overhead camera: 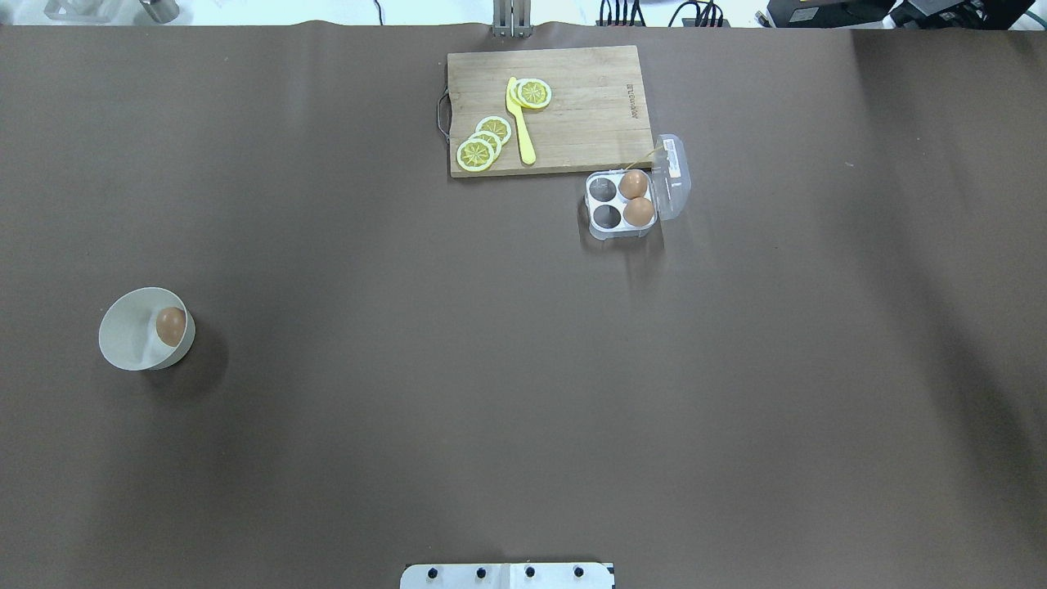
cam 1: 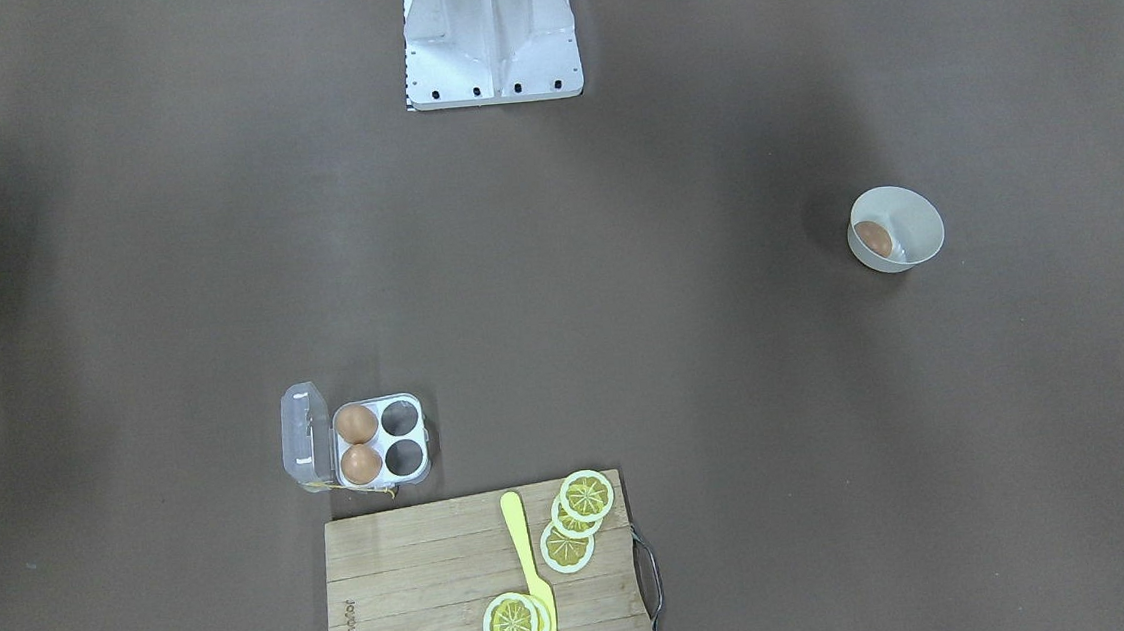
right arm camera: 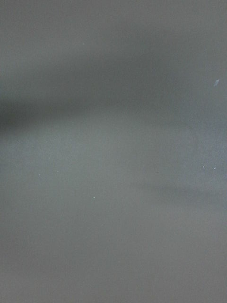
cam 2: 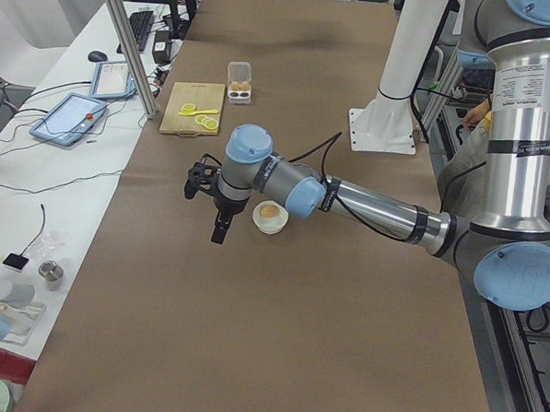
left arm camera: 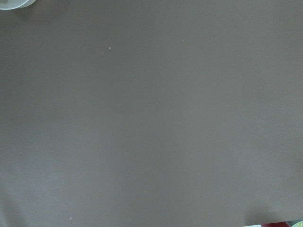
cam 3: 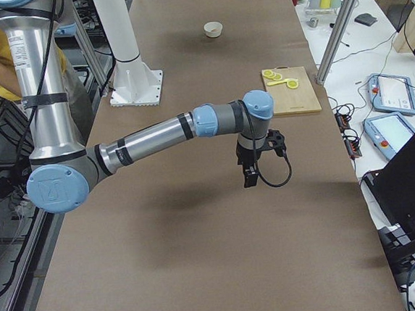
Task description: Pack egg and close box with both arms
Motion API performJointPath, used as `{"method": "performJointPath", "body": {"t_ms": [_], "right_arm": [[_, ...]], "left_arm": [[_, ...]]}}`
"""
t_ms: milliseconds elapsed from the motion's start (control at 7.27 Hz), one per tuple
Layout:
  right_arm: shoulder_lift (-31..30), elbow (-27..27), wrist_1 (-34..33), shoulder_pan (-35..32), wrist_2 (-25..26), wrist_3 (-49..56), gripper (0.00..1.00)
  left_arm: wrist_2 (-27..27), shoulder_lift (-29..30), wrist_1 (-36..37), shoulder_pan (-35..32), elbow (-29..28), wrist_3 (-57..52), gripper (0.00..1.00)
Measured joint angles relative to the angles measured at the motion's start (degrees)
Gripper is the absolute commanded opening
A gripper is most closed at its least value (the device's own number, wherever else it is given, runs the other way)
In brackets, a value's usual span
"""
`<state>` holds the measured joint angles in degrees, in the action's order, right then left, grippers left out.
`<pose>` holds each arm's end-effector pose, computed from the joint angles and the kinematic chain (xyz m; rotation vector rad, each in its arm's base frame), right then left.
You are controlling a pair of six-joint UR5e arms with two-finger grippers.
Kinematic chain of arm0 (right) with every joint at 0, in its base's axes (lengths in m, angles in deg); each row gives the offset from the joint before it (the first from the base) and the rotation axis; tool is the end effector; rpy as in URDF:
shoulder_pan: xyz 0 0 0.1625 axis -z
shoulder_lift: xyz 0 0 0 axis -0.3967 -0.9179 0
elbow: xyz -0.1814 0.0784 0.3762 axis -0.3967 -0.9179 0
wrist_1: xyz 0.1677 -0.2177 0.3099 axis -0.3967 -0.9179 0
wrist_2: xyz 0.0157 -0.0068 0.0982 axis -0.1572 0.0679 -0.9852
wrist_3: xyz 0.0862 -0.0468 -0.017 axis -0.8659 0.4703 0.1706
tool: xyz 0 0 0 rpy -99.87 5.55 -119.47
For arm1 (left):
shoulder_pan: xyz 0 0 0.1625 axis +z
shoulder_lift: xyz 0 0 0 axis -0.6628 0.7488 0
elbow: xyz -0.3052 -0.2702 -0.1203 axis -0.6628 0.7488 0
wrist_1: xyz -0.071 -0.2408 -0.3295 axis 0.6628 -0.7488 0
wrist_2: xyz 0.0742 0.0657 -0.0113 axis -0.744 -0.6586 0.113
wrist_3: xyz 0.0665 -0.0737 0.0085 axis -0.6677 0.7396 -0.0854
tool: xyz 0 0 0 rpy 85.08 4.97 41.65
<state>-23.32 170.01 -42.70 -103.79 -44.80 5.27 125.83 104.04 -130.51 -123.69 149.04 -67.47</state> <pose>-0.0160 -0.5130 0.5284 0.0034 -0.6976 -0.1647 -0.0018 -0.4882 0.4948 0.3132 0.7967 -0.0291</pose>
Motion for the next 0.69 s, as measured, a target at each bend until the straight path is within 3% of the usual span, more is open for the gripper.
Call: {"method": "performJointPath", "body": {"t_ms": [688], "right_arm": [[0.0, -0.1, 0.0, 0.0, -0.1, 0.2, 1.0]], "left_arm": [[-3.3, 6.3, 0.1, 11.0, -0.2, 12.1, 0.97]]}}
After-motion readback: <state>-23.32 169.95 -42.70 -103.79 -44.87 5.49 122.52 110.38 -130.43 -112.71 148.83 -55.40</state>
